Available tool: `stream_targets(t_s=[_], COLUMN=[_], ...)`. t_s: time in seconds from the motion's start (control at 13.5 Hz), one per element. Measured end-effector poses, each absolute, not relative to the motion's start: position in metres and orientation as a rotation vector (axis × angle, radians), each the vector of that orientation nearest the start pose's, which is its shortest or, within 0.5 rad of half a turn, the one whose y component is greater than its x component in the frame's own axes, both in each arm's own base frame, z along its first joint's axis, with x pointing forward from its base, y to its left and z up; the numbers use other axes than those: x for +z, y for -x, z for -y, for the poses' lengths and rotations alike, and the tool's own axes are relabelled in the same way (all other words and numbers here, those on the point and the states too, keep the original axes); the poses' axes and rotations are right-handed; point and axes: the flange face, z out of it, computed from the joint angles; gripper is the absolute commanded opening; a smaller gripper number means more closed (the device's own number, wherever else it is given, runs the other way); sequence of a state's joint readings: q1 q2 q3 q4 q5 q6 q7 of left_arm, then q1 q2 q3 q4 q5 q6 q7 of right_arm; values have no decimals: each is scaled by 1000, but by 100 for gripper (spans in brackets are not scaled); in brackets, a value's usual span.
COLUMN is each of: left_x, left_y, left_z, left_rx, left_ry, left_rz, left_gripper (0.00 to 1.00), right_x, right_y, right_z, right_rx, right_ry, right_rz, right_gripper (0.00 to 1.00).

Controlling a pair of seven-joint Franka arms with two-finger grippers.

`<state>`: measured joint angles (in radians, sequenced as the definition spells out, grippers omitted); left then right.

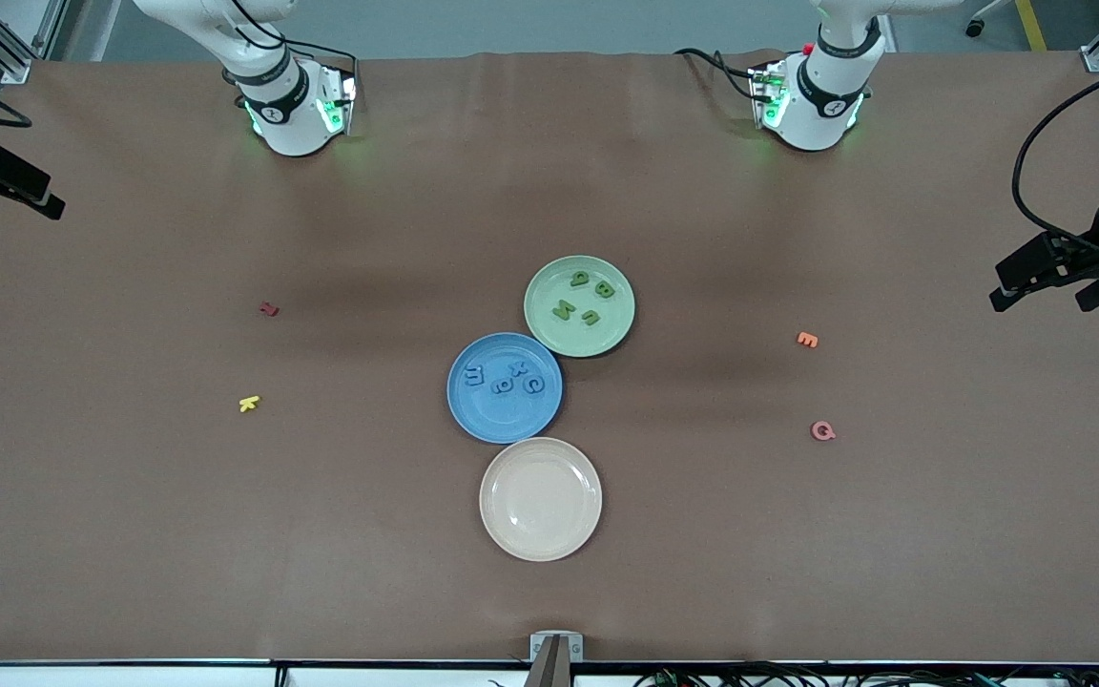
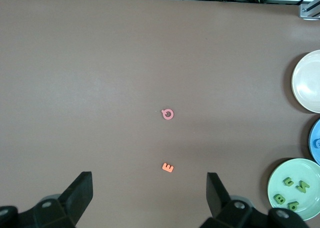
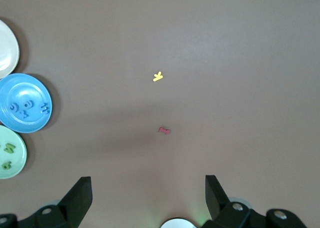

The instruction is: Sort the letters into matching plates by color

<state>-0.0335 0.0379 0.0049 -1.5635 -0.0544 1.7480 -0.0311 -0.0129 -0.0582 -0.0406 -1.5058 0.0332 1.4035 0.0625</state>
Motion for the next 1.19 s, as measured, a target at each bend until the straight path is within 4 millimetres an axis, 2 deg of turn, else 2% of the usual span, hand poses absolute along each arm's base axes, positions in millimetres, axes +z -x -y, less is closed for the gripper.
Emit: stream_targets(t_s=[0.52, 1.19], left_x=[624, 624], left_y=[-583, -583], left_z=[22, 22], left_rx=[-232, -232], left_ry=[3191, 3191], left_rz=[13, 13], left_gripper=[100, 100], right_x=[672, 671], right_y=[-517, -517], right_z=[27, 27], right_rx=[68, 68], right_ry=[3123, 3119], right_rz=[-62, -8], right_gripper=[100, 100])
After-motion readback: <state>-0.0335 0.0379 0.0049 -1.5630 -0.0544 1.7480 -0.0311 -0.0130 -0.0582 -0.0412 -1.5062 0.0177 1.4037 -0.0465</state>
